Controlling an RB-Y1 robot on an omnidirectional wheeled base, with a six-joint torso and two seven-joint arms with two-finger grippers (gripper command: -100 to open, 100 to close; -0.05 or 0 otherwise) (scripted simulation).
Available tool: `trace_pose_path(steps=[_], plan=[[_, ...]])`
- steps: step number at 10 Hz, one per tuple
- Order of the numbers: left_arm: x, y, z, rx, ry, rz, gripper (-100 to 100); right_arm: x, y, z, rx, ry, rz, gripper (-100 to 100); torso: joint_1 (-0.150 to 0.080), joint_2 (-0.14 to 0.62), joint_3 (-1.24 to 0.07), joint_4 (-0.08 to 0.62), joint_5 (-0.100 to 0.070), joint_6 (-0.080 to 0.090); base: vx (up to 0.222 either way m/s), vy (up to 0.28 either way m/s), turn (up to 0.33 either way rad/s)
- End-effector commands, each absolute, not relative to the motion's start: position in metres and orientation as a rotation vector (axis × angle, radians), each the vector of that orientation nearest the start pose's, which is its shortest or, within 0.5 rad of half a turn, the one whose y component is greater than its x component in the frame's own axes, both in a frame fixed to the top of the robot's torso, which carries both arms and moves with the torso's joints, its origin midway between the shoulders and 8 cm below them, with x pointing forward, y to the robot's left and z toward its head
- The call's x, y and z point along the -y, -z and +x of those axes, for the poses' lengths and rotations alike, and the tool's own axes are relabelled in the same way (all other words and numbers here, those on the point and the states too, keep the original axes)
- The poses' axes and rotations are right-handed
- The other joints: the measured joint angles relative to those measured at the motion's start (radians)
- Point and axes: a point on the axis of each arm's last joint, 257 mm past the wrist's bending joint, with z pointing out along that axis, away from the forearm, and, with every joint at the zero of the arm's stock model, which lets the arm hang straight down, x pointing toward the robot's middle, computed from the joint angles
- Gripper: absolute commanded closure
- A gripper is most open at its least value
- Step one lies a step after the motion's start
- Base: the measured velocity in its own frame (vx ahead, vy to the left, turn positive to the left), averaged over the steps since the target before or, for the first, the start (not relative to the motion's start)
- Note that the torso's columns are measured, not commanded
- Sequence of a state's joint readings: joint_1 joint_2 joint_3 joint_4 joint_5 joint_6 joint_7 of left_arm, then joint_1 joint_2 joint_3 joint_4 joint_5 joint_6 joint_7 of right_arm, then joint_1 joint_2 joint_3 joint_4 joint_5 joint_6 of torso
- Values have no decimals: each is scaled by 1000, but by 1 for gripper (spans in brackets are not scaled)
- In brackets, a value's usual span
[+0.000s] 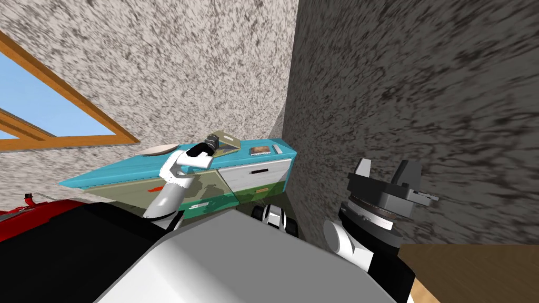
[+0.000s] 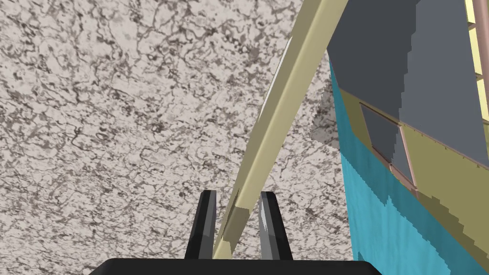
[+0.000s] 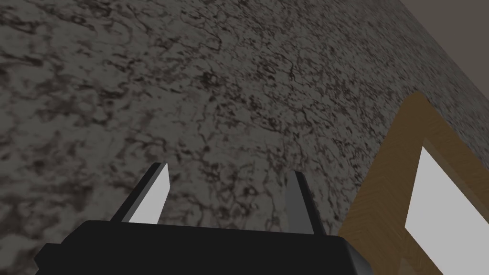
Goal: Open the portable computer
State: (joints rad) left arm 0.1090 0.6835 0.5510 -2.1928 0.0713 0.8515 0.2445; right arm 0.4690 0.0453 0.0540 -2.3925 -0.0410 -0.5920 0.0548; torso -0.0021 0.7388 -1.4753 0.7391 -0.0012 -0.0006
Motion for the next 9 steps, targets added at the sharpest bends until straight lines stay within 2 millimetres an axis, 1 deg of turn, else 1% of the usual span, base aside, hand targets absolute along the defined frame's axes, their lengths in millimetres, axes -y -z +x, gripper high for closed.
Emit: trace_pose_path(steps=[1,2,3,4,5,9], plan=[[-595,-31,424,-887,545,-1284,100,264,-97,301,-392,-1381,518,0,1,-1,0,-1,1,1,-144,19,-297],[-600,-25,424,-888,537,-1298,100,264,-97,301,-392,-1381,518,0,2,0,0,-1,1,2,-116,17,-178],[-613,-23,424,-848,544,-1330,100,264,-97,301,-392,-1381,518,0,2,-1,0,-1,2,0,-122,-2,-244],[-605,-25,425,-868,539,-1310,100,264,-97,301,-392,-1381,518,0,2,-1,-1,-1,2,2,-64,-1,-65],[-608,-15,429,-826,599,-1349,100,265,-97,301,-393,-1380,518,0,1,-3,-2,-1,0,0,-26,13,66],[-612,4,437,-741,719,-1415,100,265,-97,301,-393,-1380,518,0,6,-1,-1,-1,3,0,-24,21,46]])
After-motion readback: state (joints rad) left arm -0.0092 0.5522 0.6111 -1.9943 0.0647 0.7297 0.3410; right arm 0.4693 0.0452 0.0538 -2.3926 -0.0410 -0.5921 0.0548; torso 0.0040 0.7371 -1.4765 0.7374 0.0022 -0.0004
